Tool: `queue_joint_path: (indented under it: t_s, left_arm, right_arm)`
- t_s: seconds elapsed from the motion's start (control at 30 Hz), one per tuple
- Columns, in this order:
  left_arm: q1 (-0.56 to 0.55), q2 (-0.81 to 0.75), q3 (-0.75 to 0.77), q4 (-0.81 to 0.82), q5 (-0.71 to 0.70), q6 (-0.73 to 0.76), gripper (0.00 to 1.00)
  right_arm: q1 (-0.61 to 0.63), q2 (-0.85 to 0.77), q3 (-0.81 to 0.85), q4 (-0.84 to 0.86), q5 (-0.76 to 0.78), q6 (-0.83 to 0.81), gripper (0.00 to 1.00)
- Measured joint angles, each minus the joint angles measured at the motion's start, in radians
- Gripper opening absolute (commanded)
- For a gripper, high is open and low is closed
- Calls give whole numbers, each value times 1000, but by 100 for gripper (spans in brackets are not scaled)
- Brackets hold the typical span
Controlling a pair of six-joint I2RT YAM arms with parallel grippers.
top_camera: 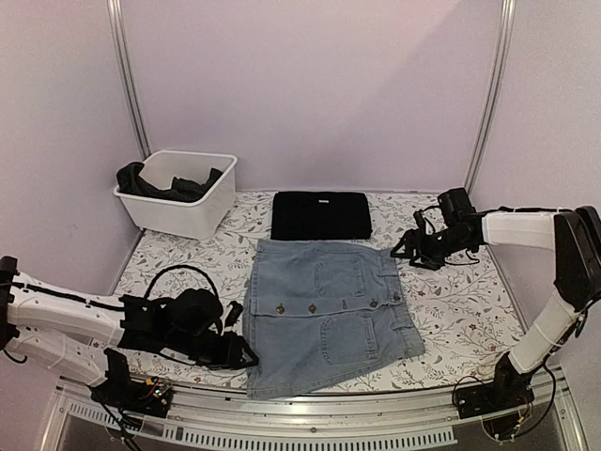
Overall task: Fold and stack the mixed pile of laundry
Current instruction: Rotate the flattened skirt at the center of the board.
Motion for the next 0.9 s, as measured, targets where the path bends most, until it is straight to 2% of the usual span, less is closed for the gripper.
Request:
queue_joint_path:
  t_s: [0.1, 0.2, 0.3, 0.4, 0.47, 0.73, 0.9]
  left_arm:
    - [114, -48, 28, -41, -19, 38, 43]
    - [261, -57, 70, -57, -26, 109, 43]
    - [343, -13, 132, -58, -29, 181, 43]
    - [357, 83, 208, -45, -16, 243, 43]
    - [357, 140, 237, -26, -2, 269, 43]
    - [362, 310, 254, 47, 61, 324, 43]
    - [428, 344, 222, 52, 82, 344, 43]
  right_arm:
    - [4, -217, -146, -18, -42, 2, 61]
    - [37, -357, -270, -21, -86, 23, 48]
    - [125, -397, -370, -18, -100, 60, 47]
    - [244, -411, -441, -39, -100, 114, 47]
    - [278, -420, -462, -45, -97, 134, 45]
    - [279, -456, -594, -16, -109, 194, 42]
    - [286, -456, -620, 36, -147, 221, 41]
